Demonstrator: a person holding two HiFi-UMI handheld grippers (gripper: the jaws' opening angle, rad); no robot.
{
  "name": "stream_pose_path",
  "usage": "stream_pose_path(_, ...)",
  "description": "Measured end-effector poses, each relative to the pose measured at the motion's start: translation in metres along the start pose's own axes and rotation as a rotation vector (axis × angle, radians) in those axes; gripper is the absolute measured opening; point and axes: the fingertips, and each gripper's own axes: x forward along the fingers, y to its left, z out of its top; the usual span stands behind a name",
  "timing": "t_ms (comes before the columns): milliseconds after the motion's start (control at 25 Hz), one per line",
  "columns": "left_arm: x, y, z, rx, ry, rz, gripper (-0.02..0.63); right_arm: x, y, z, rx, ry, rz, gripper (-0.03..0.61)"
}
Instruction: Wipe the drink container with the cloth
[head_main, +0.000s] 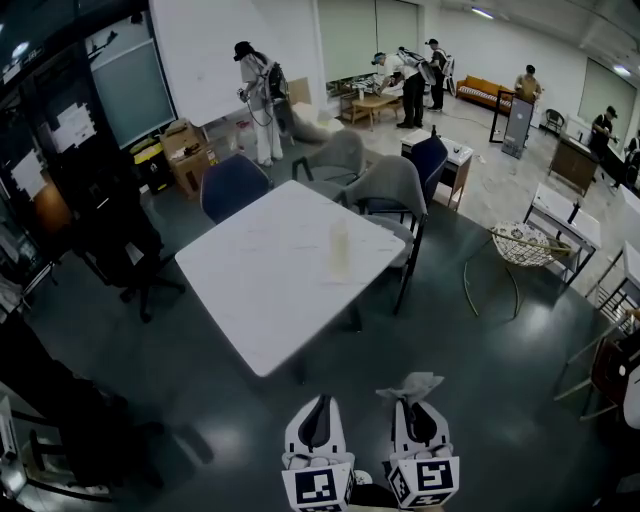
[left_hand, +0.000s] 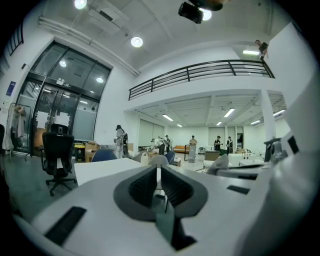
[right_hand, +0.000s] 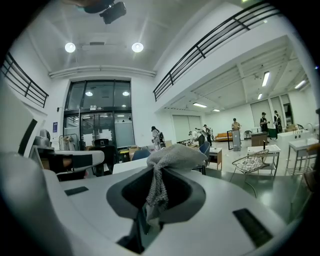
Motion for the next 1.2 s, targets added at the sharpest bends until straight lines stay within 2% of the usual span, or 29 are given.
stream_pose_path(160,0.025,-0.001,-0.007,0.003,0.029,0.006,0.032,0.019,-0.013,0.003,0.005,0.007,-0.004,0.046)
stream_pose_path(400,0.08,-0.003,0.003,-0.006,0.023,-0.036,0.032,0.063,-0.034,0.008,0.003,0.013,-0.026,0.046)
stream_pose_path(800,0.184,0.036,0.029,-0.002,-0.001,-0.041,0.032,0.17,-0.047,0.043,-0.014,-0.004,-0.028,0.046)
stream_pose_path(1200,0.266,0.069,0.031,-0.018,0.018,-0.044,0.032,0.258,-0.052,0.05,-0.021,0.021,-0.013,0.046)
